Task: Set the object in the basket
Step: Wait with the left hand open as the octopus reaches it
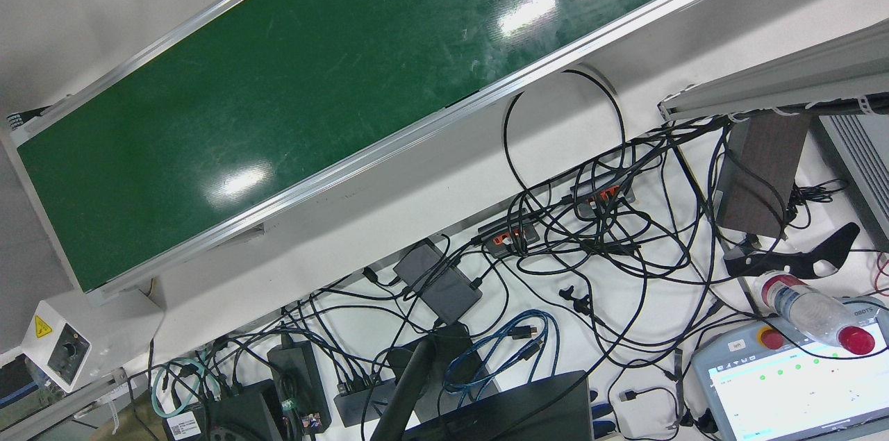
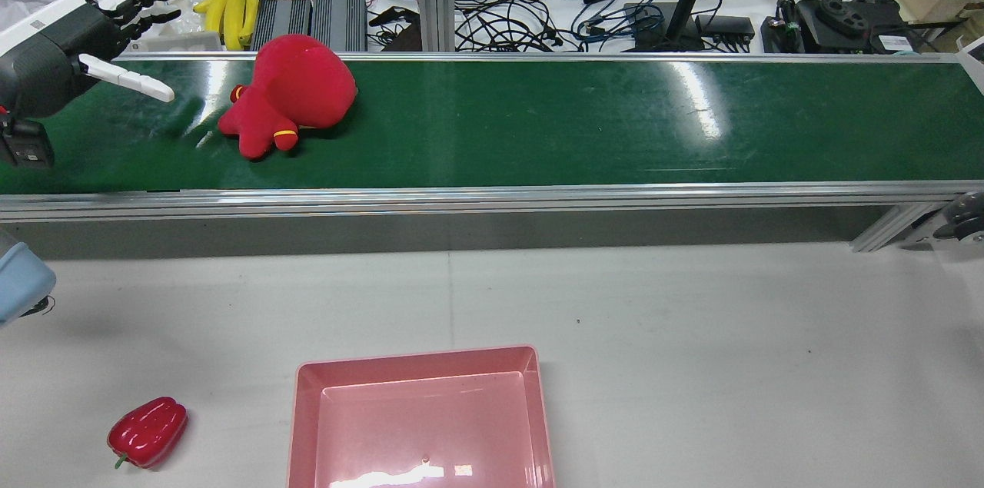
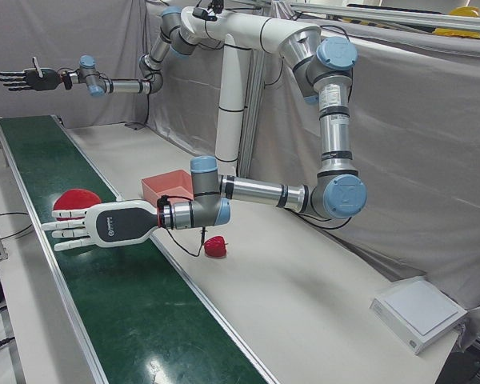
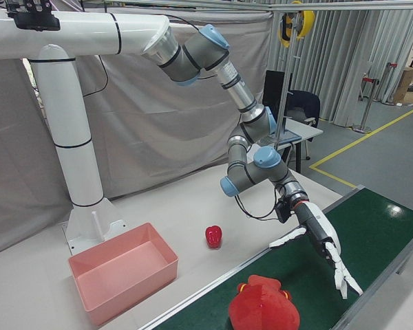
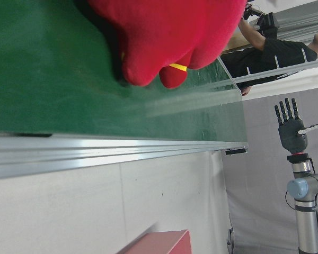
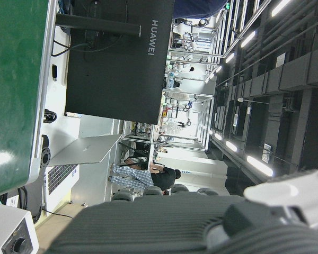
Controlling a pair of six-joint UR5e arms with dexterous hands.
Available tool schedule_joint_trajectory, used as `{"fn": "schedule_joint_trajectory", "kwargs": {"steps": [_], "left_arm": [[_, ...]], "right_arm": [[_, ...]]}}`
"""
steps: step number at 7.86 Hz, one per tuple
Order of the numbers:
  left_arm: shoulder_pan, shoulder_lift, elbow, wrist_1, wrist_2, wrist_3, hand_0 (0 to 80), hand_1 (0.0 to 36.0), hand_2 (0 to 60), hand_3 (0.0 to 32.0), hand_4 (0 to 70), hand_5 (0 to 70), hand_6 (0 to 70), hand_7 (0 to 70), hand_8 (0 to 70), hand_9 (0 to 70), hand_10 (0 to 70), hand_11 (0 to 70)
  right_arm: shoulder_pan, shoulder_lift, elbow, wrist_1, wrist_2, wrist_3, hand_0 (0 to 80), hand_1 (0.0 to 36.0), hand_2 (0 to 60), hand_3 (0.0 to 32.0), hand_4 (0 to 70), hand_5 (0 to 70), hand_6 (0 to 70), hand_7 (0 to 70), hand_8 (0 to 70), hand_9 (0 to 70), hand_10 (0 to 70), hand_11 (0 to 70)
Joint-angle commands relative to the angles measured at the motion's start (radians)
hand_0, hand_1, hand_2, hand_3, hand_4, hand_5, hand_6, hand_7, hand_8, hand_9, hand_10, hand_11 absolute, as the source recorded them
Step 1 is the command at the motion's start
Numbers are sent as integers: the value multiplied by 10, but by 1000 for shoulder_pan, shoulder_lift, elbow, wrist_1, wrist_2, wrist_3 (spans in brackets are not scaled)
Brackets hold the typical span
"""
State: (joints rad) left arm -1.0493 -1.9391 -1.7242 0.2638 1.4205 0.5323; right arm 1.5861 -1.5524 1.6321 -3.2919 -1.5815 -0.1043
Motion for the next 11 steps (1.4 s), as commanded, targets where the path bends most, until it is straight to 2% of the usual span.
{"fn": "schedule_joint_trajectory", "kwargs": {"steps": [1,8,11], "left_arm": [[2,6,6,-3,0,0,598,194,0,0,89,166,25,22,83,135,0,0],[0,22,9,-8,0,-3,599,194,0,0,84,164,25,22,79,129,0,0],[3,16,11,0,2,27,608,197,0,0,108,172,26,23,81,131,0,0]], "right_arm": [[0,0,0,0,0,0,0,0,0,0,0,0,0,0,0,0,0,0],[-1,0,-2,0,0,0,0,0,0,0,0,0,0,0,0,0,0,0],[0,0,0,0,0,0,0,0,0,0,0,0,0,0,0,0,0,0]]}}
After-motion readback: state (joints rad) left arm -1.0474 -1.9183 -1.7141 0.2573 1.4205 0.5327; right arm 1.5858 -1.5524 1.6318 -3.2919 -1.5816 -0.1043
